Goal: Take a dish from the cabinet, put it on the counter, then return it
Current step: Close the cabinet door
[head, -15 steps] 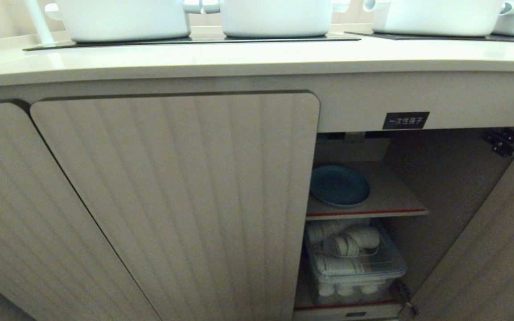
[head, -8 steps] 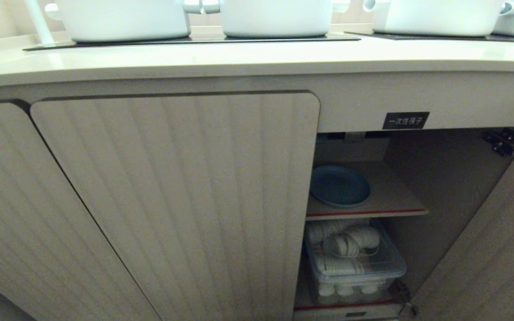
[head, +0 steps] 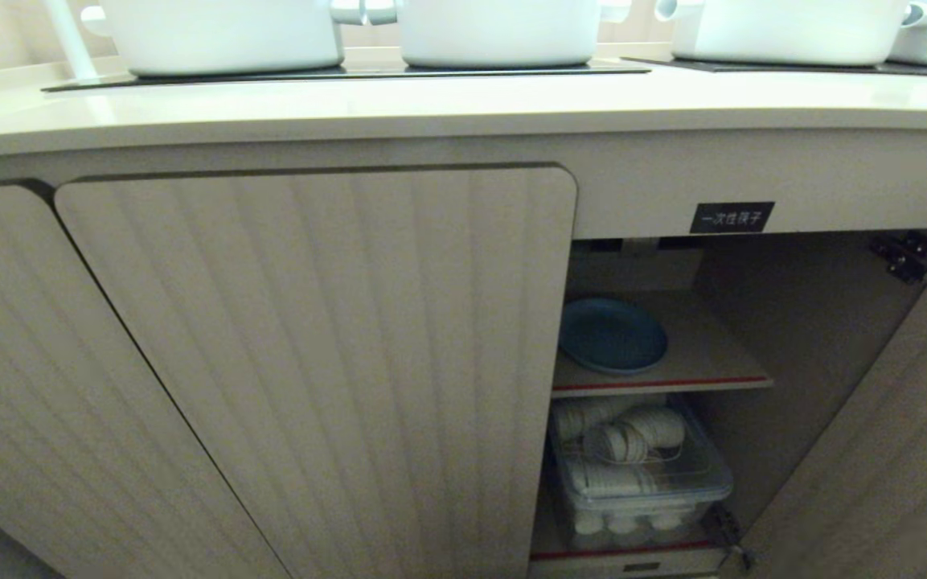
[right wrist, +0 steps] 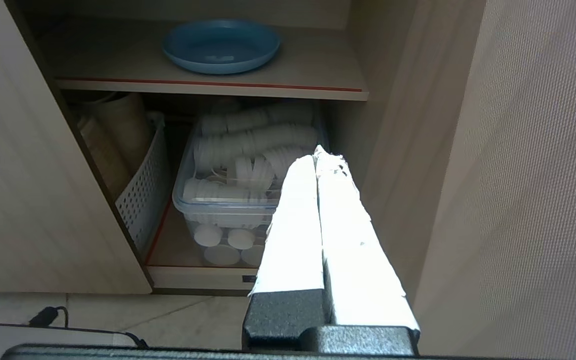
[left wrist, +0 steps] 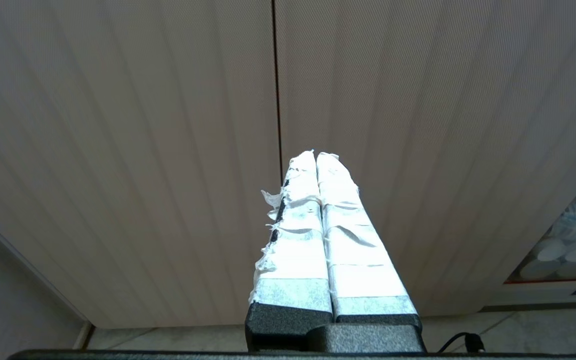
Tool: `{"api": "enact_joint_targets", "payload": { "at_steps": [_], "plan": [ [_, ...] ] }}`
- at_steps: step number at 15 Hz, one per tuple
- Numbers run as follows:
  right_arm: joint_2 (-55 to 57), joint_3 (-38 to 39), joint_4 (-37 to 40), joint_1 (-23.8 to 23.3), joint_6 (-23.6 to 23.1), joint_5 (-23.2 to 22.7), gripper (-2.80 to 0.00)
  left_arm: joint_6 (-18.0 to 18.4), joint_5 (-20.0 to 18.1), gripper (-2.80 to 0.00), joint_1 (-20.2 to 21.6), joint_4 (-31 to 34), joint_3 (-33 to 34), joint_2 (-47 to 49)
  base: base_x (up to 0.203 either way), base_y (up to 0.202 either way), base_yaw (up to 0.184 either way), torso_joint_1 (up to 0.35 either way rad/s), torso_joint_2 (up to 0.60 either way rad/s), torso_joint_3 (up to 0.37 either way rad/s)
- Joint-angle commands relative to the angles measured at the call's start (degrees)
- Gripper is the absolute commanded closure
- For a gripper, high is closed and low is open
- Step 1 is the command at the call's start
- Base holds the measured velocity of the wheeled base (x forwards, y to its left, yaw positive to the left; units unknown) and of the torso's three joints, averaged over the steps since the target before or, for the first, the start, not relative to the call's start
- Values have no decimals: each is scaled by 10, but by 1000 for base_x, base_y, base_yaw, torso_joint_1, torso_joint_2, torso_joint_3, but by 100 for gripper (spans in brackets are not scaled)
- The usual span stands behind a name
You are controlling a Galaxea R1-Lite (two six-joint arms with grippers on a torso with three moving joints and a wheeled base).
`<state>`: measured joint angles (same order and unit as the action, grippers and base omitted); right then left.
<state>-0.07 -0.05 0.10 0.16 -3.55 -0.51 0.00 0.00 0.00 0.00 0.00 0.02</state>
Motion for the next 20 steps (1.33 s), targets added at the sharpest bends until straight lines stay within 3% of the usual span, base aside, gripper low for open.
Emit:
{"api": "enact_joint_targets", "payload": {
  "at_steps": [1,7,20],
  "plan": [
    [1,0,0,0,1,0,0,0,0,0,0,0,0,0,0,0,0,0,0,0],
    [1,0,0,0,26,0,0,0,0,0,0,0,0,0,0,0,0,0,0,0],
    [1,0,0,0,28,1,0,-1,0,0,0,0,0,0,0,0,0,0,0,0]
  ]
}}
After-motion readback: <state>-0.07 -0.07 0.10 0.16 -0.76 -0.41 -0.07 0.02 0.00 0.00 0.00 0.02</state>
